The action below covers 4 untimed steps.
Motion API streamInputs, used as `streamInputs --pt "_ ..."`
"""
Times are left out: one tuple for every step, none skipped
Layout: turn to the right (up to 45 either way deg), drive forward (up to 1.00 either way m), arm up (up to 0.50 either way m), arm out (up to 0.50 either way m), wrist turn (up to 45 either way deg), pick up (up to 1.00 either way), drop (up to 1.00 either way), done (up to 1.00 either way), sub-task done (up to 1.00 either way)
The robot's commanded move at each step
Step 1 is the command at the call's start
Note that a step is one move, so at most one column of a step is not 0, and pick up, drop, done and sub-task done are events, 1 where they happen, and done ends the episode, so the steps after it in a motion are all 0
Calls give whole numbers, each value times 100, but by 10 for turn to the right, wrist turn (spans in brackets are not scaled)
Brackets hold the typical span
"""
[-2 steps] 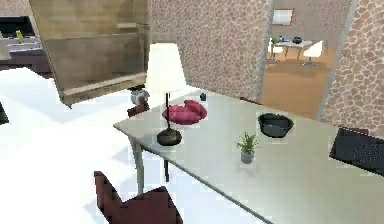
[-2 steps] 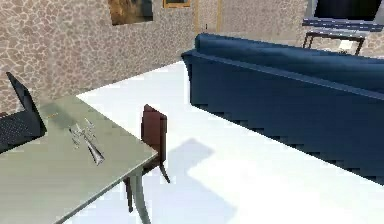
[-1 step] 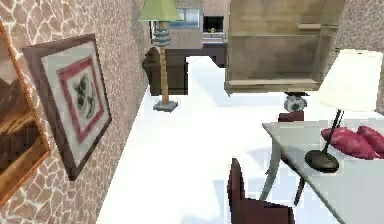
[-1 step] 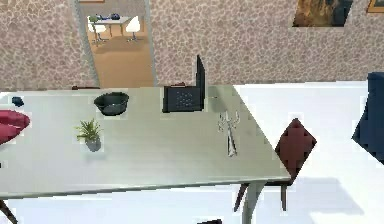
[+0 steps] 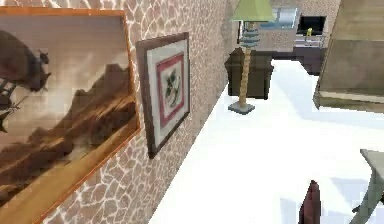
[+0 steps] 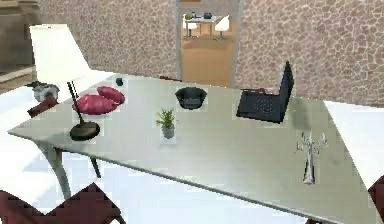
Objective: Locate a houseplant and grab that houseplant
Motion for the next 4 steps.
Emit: streamInputs --pt "450 0 0 0 0 0 0 0 0" --pt "60 0 0 0 0 0 0 0 0" --pt "0 35 0 0 0 0 0 0 0" --pt "-330 0 0 0 0 0 0 0 0"
